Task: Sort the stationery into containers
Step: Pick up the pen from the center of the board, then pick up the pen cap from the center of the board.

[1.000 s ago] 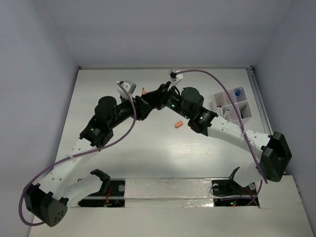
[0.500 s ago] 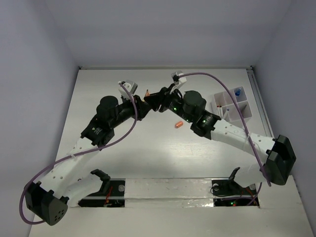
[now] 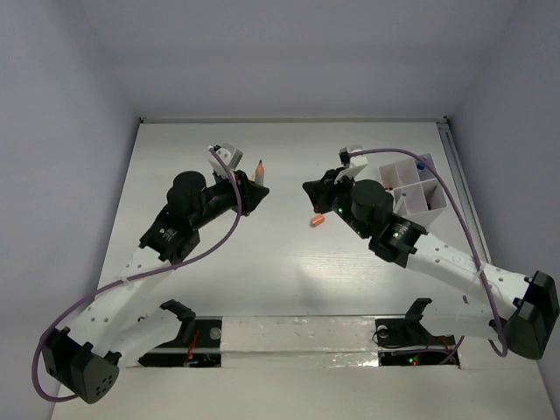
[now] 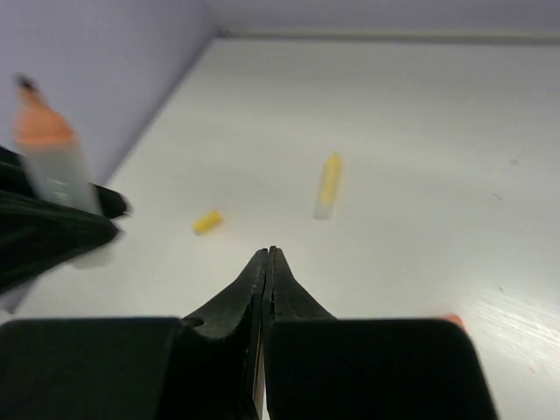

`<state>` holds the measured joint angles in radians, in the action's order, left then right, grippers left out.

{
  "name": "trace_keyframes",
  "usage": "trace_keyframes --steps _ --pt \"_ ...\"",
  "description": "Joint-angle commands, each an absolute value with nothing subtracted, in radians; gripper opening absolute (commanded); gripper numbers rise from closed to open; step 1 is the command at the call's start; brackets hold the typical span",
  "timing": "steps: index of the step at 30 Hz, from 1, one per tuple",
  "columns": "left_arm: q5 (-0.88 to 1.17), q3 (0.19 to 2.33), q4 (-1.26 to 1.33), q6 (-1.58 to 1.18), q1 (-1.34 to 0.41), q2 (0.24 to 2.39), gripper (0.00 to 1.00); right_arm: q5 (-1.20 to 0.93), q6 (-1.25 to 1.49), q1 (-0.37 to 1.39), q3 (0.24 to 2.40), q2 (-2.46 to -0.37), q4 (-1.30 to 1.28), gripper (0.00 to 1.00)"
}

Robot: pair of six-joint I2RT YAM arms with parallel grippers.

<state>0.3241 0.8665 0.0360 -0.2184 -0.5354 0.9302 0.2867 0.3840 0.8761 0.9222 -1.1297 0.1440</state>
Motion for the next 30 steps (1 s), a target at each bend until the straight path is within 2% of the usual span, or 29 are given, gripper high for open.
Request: trace_keyframes --steps 1,4,6,7,8,10,11,14,23,30 --pt "0.357 0.919 0.06 -0.204 -0.534 0.902 0.0 0.382 0.383 0.868 0.92 -1.179 -0.073 0.0" --pt "0.374 0.917 0.063 -0.209 -0.534 0.899 0.0 0.387 0.434 0.835 0.936 -1.282 -0.204 0.01" --pt "0.388 0.916 0.069 -0.218 -0.534 0.9 0.0 0.373 0.454 0.824 0.943 -1.356 -0.244 0.12" --pt "0.393 0.916 0.069 -0.218 -0.534 0.9 0.0 0.348 0.457 0.812 0.948 -1.377 -0.25 0.34" --pt "0.396 0.916 0.071 -0.219 -0.534 0.9 0.0 0.336 0.46 0.811 0.953 -1.399 -0.252 0.5" --pt "0.399 0.916 0.071 -0.221 -0.534 0.899 0.0 0.307 0.474 0.789 0.972 -1.466 -0.253 0.71" --pt "0.396 0.916 0.071 -0.221 -0.534 0.899 0.0 0.298 0.485 0.788 0.98 -1.488 -0.258 0.77" --pt "0.379 0.914 0.071 -0.221 -0.534 0.888 0.0 0.293 0.514 0.769 0.992 -1.549 -0.25 0.79" --pt "0.368 0.91 0.074 -0.229 -0.534 0.874 0.0 0.156 0.572 0.672 0.966 -1.655 -0.097 0.78" --pt "0.359 0.91 0.071 -0.229 -0.534 0.876 0.0 0.11 0.563 0.663 1.032 -1.755 -0.075 0.67"
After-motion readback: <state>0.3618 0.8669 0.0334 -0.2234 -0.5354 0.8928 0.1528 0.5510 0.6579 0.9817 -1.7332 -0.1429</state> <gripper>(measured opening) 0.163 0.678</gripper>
